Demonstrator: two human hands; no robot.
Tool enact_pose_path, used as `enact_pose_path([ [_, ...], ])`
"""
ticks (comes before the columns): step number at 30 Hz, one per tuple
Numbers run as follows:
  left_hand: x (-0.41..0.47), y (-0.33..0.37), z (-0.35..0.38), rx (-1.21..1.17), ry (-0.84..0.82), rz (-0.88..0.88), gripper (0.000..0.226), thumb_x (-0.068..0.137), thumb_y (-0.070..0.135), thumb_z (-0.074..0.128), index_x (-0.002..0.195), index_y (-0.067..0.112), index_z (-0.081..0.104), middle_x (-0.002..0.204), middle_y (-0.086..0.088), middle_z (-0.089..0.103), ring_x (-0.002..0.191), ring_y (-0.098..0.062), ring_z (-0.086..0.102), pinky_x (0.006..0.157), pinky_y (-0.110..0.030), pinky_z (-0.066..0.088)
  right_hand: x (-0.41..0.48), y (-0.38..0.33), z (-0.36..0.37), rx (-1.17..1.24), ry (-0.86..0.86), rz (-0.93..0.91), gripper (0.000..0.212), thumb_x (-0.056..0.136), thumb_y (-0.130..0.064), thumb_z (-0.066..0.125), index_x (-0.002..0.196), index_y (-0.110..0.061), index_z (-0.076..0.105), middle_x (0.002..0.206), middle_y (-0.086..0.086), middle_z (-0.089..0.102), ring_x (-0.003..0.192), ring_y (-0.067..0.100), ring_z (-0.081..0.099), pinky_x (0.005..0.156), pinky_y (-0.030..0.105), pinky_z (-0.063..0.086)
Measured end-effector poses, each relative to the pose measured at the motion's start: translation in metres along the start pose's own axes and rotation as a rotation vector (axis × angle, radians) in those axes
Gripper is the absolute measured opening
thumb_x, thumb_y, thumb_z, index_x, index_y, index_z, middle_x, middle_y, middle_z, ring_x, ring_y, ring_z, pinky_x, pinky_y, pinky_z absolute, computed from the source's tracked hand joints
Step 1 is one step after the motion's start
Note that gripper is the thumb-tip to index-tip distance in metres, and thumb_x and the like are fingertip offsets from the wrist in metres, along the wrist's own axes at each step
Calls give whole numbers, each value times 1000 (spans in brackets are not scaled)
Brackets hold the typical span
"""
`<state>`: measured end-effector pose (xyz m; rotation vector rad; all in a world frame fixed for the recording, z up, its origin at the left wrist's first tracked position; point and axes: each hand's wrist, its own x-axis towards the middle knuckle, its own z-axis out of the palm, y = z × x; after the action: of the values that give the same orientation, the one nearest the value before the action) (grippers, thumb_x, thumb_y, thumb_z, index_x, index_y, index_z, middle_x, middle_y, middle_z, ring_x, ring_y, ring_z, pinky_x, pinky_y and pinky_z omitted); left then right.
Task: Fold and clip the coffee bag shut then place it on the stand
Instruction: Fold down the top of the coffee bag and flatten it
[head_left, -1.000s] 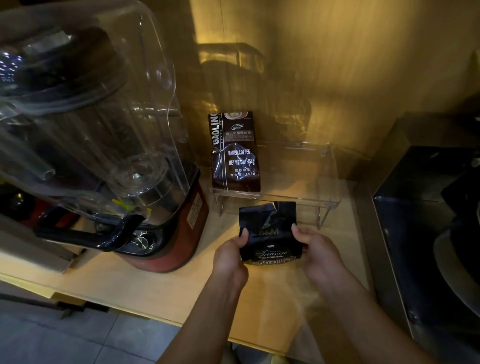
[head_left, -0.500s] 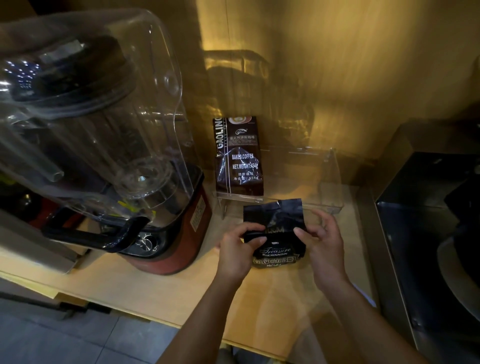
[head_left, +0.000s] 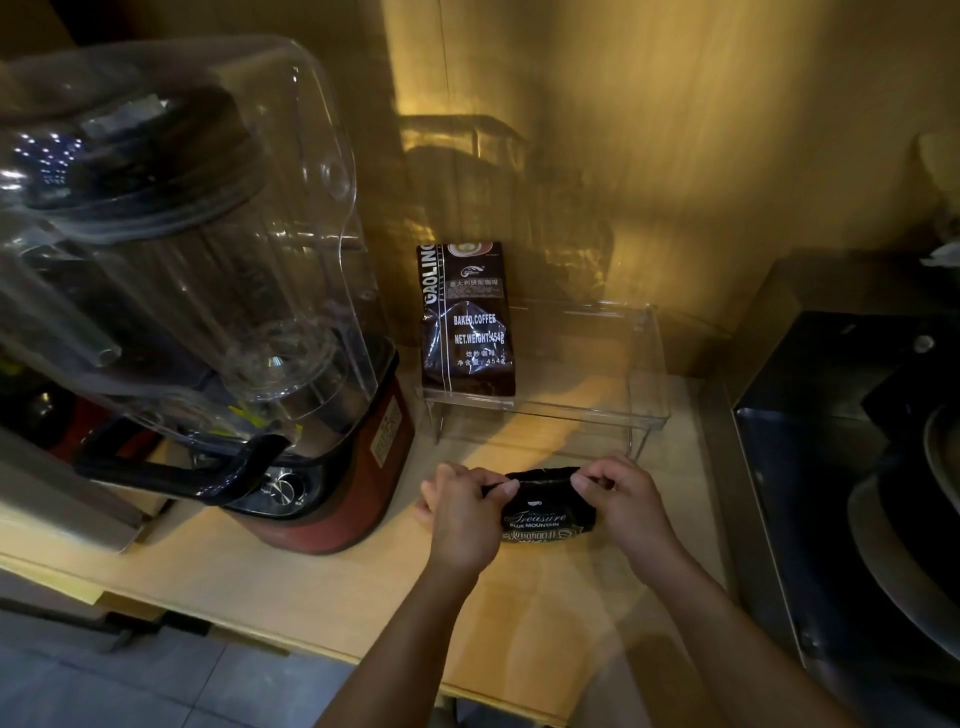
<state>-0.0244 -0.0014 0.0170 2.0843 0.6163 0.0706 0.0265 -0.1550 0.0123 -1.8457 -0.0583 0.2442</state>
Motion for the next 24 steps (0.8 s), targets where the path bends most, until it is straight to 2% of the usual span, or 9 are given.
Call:
enact_pose_path([
  [3, -3, 1, 0, -149, -94, -172, 17, 85, 31, 59, 72, 24, 66, 107, -16, 59, 106, -33, 47, 98, -55, 36, 0, -8, -1, 38, -104, 170, 21, 81, -11, 60, 61, -17, 63, 90, 6, 57, 89, 23, 50, 75, 33, 38],
  [4, -4, 1, 0, -151, -96, -180, 18, 86, 32, 59, 71, 24, 65, 106, -17, 61, 106, -35, 49, 96, -55, 37, 1, -9, -3, -126, -107, 117, 18, 81, -16, 61, 64, -21, 64, 95, 4, 57, 95, 21, 45, 81, 32, 30],
  [7, -5, 3, 1, -61, -41, -97, 15, 84, 32, 61, 78, 22, 70, 101, -8, 61, 104, -29, 49, 93, -49, 36, -1, -18, -6, -670, -89, -254, 7, 80, -31, 62, 82, -30, 68, 97, -13, 49, 99, 6, 28, 72, 27, 10],
  [11, -10, 8, 1, -18, 54, 60, 5, 78, 32, 68, 74, 32, 71, 88, 11, 48, 99, -14, 38, 85, -36, 22, -6, -23, 16, -733, -158, -467, 13, 82, -29, 59, 90, -22, 66, 97, -9, 64, 100, 11, 45, 73, 27, 9],
  [14, -9, 4, -2, -36, 25, 117, 12, 81, 30, 65, 70, 35, 67, 85, 14, 60, 92, -4, 40, 81, -34, 18, -6, -21, 25, -672, -115, -517, 9, 82, -20, 59, 82, -14, 65, 89, -1, 67, 93, 17, 53, 74, 26, 13],
  [16, -8, 1, -3, -63, -12, 95, 15, 83, 29, 63, 68, 34, 66, 80, 13, 64, 94, -4, 42, 87, -35, 21, -4, -17, 26, -584, -124, -425, 8, 81, -19, 60, 77, -15, 65, 84, -1, 67, 93, 19, 53, 80, 28, 18],
  [18, -8, -3, -3, -175, -68, -3, 17, 84, 27, 62, 67, 30, 67, 82, 4, 68, 106, -21, 44, 96, -44, 30, 0, -16, 23, -405, -141, -193, 8, 78, -23, 64, 70, -23, 65, 85, -1, 65, 101, 21, 46, 89, 33, 28],
  [20, -7, -6, -4, -290, -90, -91, 18, 83, 24, 64, 66, 25, 68, 87, -11, 70, 109, -40, 48, 96, -58, 39, 3, -14, 17, -325, -147, 0, 16, 76, -28, 67, 61, -32, 62, 90, 4, 64, 109, 28, 41, 87, 32, 32],
  [24, -6, -8, -2, -331, -45, -137, 15, 77, 24, 70, 62, 26, 70, 87, -14, 70, 107, -44, 50, 92, -59, 44, 5, -8, 4, -288, -127, 156, 18, 76, -32, 68, 58, -30, 64, 100, 11, 64, 112, 33, 38, 87, 36, 33],
])
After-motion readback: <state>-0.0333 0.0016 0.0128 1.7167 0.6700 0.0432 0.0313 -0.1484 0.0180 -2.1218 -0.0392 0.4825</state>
